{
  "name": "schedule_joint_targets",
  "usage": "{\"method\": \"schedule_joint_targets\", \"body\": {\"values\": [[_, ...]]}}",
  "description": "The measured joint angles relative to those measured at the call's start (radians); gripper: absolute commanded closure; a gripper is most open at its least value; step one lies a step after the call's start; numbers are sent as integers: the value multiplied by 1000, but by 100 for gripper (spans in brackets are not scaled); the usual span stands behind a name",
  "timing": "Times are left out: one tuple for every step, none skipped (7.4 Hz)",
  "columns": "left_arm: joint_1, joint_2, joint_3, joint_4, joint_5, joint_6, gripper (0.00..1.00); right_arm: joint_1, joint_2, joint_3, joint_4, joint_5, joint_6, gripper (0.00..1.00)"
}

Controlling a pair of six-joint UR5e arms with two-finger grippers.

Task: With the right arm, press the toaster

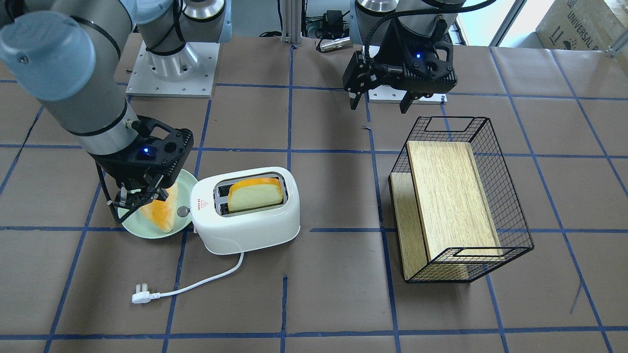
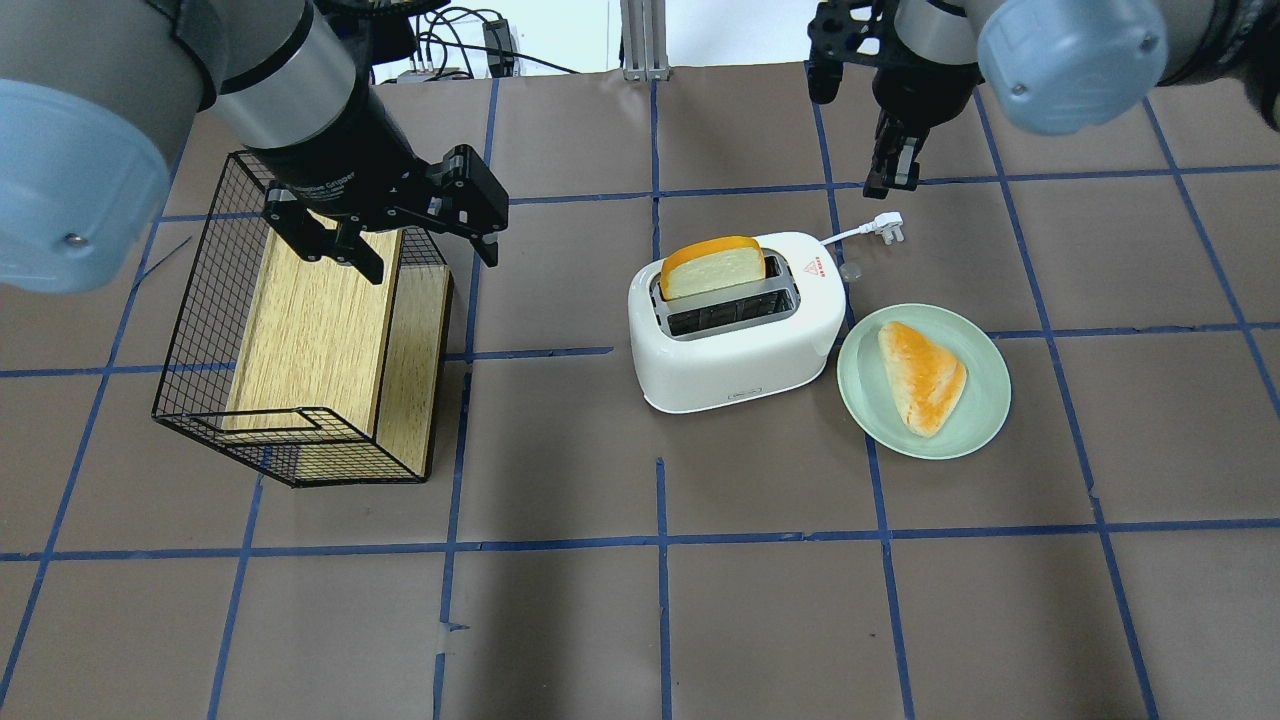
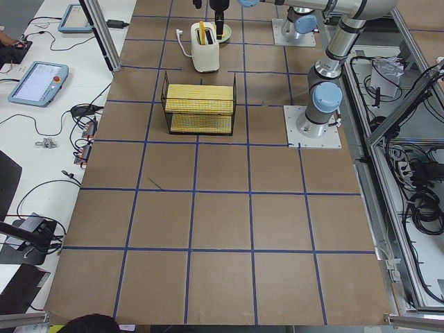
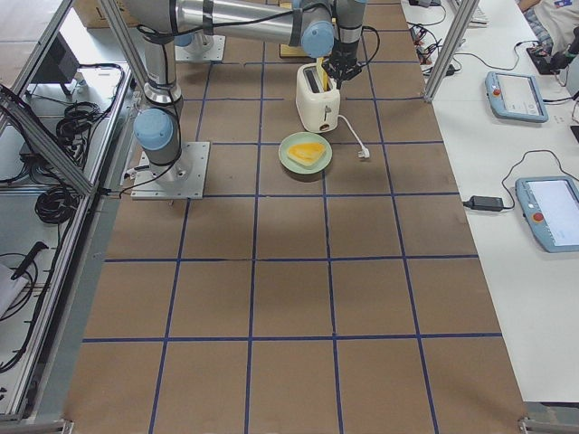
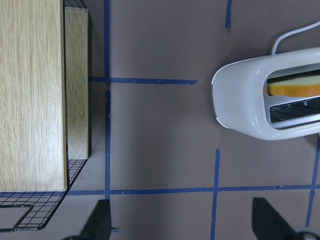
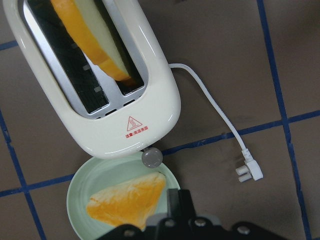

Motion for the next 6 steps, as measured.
{"method": "schedule_joint_targets", "body": {"values": [[0,0,0,0,0,0,0,0,-31,-13,43,-3,90,91],[0,0,0,0,0,0,0,0,-62,-9,75,-5,210,91],[0,0,0,0,0,0,0,1,-92,2,88,-5,338,91],[0,0,0,0,0,0,0,0,-112,8,88,-3,463,91],[0,0,0,0,0,0,0,0,-123,9,89,1,625,91],[0,0,0,0,0,0,0,-1,-130,8,101,6,796,90]]}}
